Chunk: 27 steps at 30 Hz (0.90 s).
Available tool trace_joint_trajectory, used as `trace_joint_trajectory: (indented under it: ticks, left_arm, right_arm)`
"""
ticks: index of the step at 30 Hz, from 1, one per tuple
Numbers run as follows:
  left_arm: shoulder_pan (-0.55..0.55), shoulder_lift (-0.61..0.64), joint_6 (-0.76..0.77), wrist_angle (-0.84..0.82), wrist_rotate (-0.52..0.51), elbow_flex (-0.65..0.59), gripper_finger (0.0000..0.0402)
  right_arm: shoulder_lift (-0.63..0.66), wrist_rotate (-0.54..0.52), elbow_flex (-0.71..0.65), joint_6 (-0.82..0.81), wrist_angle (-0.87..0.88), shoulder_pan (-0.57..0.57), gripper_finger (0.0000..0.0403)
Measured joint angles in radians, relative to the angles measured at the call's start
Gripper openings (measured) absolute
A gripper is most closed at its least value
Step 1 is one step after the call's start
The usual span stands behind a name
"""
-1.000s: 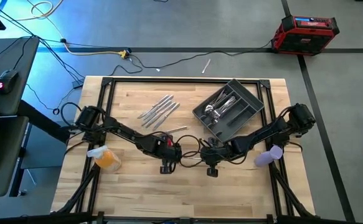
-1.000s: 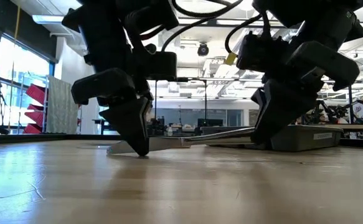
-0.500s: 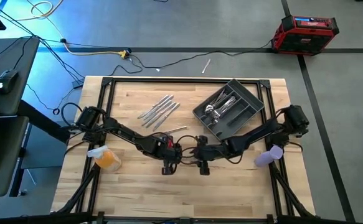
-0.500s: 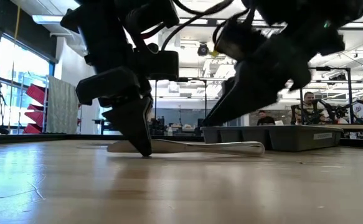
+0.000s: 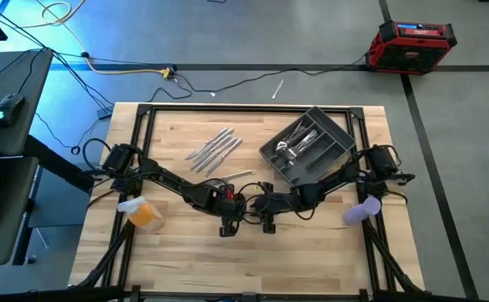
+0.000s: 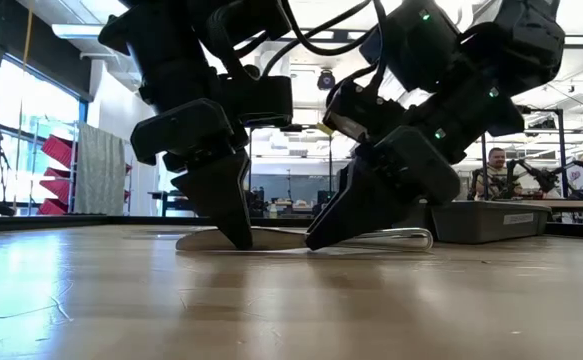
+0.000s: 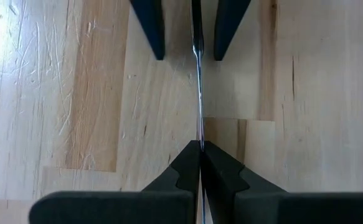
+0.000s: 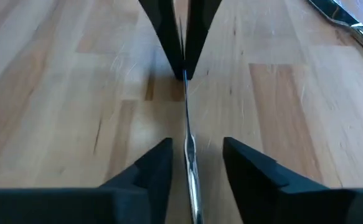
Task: Sort silverware
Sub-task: Put the knife in the silverware tray
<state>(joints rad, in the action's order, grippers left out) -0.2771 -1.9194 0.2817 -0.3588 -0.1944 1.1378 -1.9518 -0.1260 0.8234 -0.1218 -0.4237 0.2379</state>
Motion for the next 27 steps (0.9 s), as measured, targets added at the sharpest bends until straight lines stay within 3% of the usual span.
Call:
trace_joint_trajectory:
  ticks: [6, 9, 12, 16, 19, 23, 27]
  left_arm:
    - [0.000, 0.000, 0.012, 0.020, -0.029, 0.000, 0.0000]
    - [-0.004, 0.034, 0.005, -0.025, -0.054, 0.000, 0.0004]
    - [-0.024, 0.135, 0.017, -0.125, -0.165, 0.000, 0.0010]
    - [-0.074, 0.282, 0.071, -0.233, -0.405, 0.001, 0.0016]
    - [-0.114, 0.372, 0.119, -0.273, -0.551, 0.001, 0.0017]
    - [-0.155, 0.413, 0.153, -0.293, -0.646, 0.001, 0.0017]
    - [-0.172, 0.399, 0.153, -0.294, -0.669, 0.001, 0.0017]
  right_arm:
    - [-0.011, 0.026, 0.002, 0.020, 0.013, -0.007, 0.0014]
    - [0.007, 0.015, 0.003, 0.010, 0.041, -0.007, 0.0010]
    - [0.075, 0.017, -0.001, 0.077, 0.141, -0.007, 0.0005]
    - [0.243, 0.007, 0.001, 0.186, 0.290, -0.007, 0.0004]
    - [0.407, -0.012, 0.001, 0.305, 0.504, -0.015, 0.0003]
    - [0.647, -0.077, 0.001, 0.529, 0.778, -0.063, 0.0002]
    - [0.819, -0.158, 0.001, 0.761, 1.053, -0.181, 0.0002]
